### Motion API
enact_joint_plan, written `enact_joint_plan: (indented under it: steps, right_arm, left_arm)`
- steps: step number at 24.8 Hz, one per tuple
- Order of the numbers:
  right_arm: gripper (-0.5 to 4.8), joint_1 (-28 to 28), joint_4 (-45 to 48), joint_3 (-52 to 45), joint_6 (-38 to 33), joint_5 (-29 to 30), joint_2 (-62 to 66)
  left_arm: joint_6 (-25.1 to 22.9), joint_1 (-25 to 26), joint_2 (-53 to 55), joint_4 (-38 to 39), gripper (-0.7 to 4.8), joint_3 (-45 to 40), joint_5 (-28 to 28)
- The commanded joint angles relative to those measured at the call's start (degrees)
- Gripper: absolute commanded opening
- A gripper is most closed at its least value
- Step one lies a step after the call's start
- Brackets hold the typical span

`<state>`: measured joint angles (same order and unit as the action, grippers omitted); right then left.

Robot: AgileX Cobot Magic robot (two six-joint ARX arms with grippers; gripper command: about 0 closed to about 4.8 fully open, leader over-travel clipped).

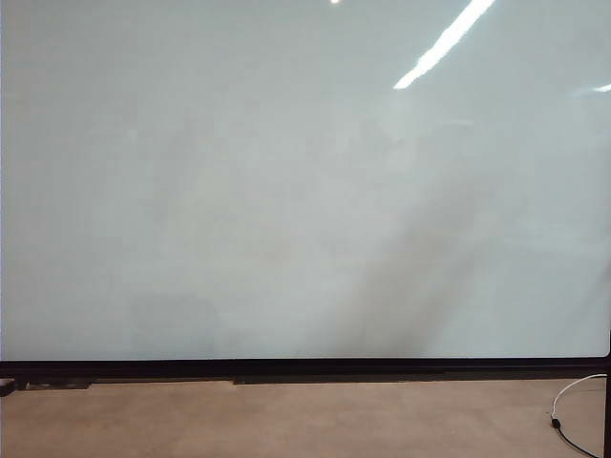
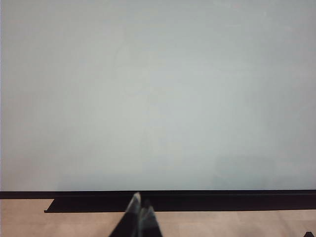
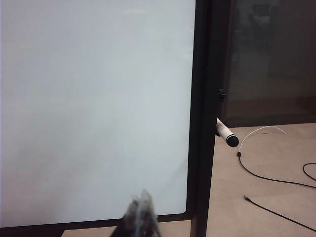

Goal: Pick up the pen on the shelf to the right of the whiteboard and draw a check mark.

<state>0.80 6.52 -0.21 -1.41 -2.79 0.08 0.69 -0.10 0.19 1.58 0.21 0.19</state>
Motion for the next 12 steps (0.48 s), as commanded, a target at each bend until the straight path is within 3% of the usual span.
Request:
enact_joint_plan:
  steps: [1,12]
  right_arm:
    - [-0.05,-0.04,0.57,0.24,-0.09,0.15,0.00]
    - [-0.05,-0.09,0.98,0.24,-0.07,0.13,0.00]
  left_arm:
    - [-0.24,0.00,0.00,-0.37,-0.04,0.17,0.02]
    - [-0.24,0.00,0.00,-0.37,-0.04,0.17,0.02]
